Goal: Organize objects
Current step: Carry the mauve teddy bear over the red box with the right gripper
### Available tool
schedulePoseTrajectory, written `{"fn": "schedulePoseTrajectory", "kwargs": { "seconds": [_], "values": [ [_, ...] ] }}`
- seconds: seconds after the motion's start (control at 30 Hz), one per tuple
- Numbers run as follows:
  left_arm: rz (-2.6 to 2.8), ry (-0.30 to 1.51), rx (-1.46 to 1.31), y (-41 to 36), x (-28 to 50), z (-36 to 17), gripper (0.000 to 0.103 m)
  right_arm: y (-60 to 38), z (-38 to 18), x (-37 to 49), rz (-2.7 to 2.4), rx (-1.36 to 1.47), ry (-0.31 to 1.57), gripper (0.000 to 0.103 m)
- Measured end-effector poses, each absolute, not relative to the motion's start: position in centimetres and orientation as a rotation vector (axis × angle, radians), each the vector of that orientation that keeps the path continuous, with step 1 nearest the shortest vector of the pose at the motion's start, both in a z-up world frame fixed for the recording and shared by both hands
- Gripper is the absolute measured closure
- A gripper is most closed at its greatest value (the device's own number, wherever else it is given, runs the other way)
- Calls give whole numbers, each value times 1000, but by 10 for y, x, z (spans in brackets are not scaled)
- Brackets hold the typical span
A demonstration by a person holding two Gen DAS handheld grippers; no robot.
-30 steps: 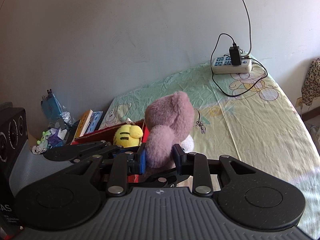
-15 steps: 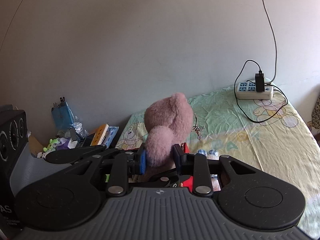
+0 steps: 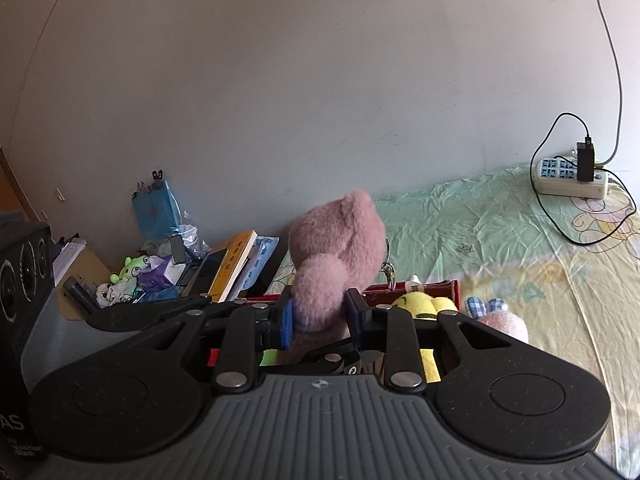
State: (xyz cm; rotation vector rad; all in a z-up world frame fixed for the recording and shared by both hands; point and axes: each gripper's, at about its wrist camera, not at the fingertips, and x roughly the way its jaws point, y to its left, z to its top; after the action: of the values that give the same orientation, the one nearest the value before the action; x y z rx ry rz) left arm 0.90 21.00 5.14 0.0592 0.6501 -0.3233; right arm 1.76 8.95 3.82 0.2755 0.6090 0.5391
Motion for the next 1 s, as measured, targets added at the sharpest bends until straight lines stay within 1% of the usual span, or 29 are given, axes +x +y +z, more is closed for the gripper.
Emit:
{"fn": "schedulePoseTrajectory", "kwargs": {
  "seconds": [0.23, 0.43, 0.63, 1.0],
  "values": [
    [-290, 671, 25, 235, 11, 35, 47, 111, 22, 26, 578, 245, 649, 74],
    [-295, 721, -30, 252, 14, 7, 47, 122, 1, 29, 567, 217, 696, 74],
    [-328, 775, -48, 250, 24, -19, 47, 119, -19, 36, 541, 215, 750, 74],
    [-328, 837, -19, 249, 39, -45, 47, 124, -39, 47, 529, 207, 780, 75]
  ]
}}
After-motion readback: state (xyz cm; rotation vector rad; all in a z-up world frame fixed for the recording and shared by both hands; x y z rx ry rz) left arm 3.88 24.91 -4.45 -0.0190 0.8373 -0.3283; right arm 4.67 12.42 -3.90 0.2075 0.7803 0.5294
